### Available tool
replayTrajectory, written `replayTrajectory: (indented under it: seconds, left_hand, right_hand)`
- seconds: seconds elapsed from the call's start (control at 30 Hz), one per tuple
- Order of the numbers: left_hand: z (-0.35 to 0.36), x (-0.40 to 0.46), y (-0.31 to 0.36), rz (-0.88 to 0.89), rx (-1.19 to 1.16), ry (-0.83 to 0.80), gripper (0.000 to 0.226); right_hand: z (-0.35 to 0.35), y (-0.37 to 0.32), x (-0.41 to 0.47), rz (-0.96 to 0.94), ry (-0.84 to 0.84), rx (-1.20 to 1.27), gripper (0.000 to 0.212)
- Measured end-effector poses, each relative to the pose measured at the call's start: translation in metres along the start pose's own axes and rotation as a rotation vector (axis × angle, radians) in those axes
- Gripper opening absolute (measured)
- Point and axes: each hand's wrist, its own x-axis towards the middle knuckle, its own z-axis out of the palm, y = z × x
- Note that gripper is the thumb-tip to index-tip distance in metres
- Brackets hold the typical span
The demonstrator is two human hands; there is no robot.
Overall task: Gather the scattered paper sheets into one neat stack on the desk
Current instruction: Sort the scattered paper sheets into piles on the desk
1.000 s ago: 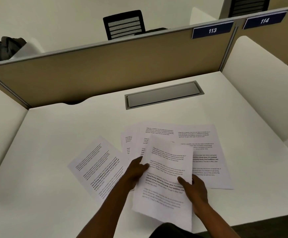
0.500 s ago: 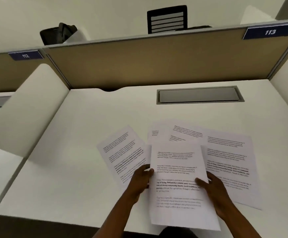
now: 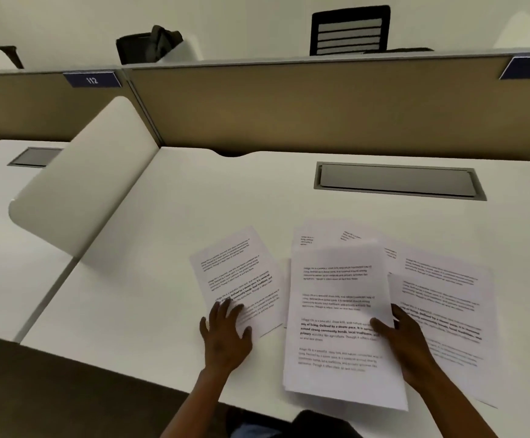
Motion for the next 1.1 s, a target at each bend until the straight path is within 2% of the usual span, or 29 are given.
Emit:
replayTrajectory:
  seconds: [0.17, 0.27, 0.43, 0.57, 0.8, 0.93, 1.1]
  left_hand:
    - [-0.013, -0.006, -0.014, -0.229, -0.183, 0.11, 0.026]
    - [-0.02, -0.011, -0.023, -0.349, -0.212, 0.095, 0.038]
    - [-0.039, -0.006, -0.036, -0.431, -0.357, 0.051, 0.077]
    - [-0.052, 0.01, -0.043, -0.553, -0.5, 0.051, 0.08]
    - [-0.064, 0.025, -0.06, -0.567, -0.673, 0.067, 0.06]
    - [-0.071, 0.032, -0.062, -0.593, -0.743, 0.044, 0.056]
    - [-0.076, 0.039, -0.064, -0.563, -0.778, -0.049, 0.053]
  right_hand:
    - [0.037, -0.025, 0.016, -0.009, -0.111, 0.017, 0.047]
    - [0.072, -0.024, 0.028, 0.006, -0.182, -0.016, 0.049]
    - [0.14, -0.021, 0.041, -0.058, -0.222, -0.086, 0.043]
    - [0.185, -0.018, 0.045, -0.124, -0.162, -0.279, 0.053]
    - [0.225, -0.016, 0.041, -0.261, -0.093, -0.635, 0.047]
    - [0.24, -0.01, 0.037, -0.308, -0.03, -0.811, 0.056]
    - [0.252, 0.002, 0.033, -0.301, -0.071, -0.935, 0.068]
